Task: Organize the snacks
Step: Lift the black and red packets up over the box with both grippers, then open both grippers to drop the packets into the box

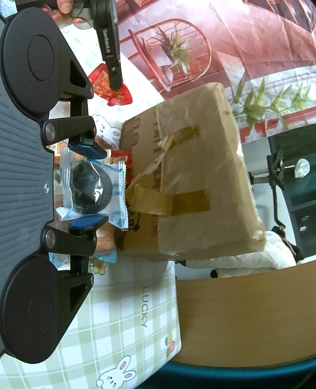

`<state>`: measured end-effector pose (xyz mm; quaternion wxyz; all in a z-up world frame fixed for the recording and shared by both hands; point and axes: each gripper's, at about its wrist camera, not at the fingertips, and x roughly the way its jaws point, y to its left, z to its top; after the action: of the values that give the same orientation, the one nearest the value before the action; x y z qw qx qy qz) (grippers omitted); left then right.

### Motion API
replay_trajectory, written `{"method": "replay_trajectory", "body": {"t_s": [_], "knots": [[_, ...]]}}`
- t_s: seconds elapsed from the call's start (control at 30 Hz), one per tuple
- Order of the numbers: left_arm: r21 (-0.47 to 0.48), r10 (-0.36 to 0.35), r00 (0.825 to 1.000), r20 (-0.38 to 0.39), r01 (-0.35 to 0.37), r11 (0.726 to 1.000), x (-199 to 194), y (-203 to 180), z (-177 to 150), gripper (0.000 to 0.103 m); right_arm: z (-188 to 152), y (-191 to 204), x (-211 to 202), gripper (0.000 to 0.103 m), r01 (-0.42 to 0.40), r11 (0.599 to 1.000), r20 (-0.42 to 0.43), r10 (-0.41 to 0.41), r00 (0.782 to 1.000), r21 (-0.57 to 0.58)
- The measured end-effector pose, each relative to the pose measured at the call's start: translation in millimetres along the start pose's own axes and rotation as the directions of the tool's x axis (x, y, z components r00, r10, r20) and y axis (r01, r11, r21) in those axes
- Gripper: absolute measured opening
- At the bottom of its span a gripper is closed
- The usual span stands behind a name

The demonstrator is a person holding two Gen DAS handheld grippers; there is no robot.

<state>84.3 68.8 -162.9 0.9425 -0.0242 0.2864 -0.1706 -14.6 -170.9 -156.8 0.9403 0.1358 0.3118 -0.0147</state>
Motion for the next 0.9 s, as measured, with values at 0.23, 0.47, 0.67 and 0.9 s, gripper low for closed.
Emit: {"method": "replay_trajectory", "body": {"t_s": [0.23,0.47,0.67,0.9], "knots": [[0.008,-0.021,0.992,0.128,0.021,1.0,-29,-6,32,0.003,20,11,-24,0.045,-0.019,1.0,0.074,0.02,0.997,-0.02],[0.063,-0.076,0.961,0.266,0.061,0.996,-43,-25,86,0.003,64,20,-43,0.045,-0.045,0.997,0.177,0.055,0.983,-0.061],[0.088,-0.13,0.939,0.318,0.107,0.99,-27,-44,135,0.003,120,14,-37,0.045,-0.039,0.993,0.247,0.065,0.967,-0.109],[0.118,-0.13,0.95,0.285,0.1,0.988,30,-57,172,0.003,177,-7,9,0.045,0.017,0.991,0.241,0.016,0.97,-0.134]]}}
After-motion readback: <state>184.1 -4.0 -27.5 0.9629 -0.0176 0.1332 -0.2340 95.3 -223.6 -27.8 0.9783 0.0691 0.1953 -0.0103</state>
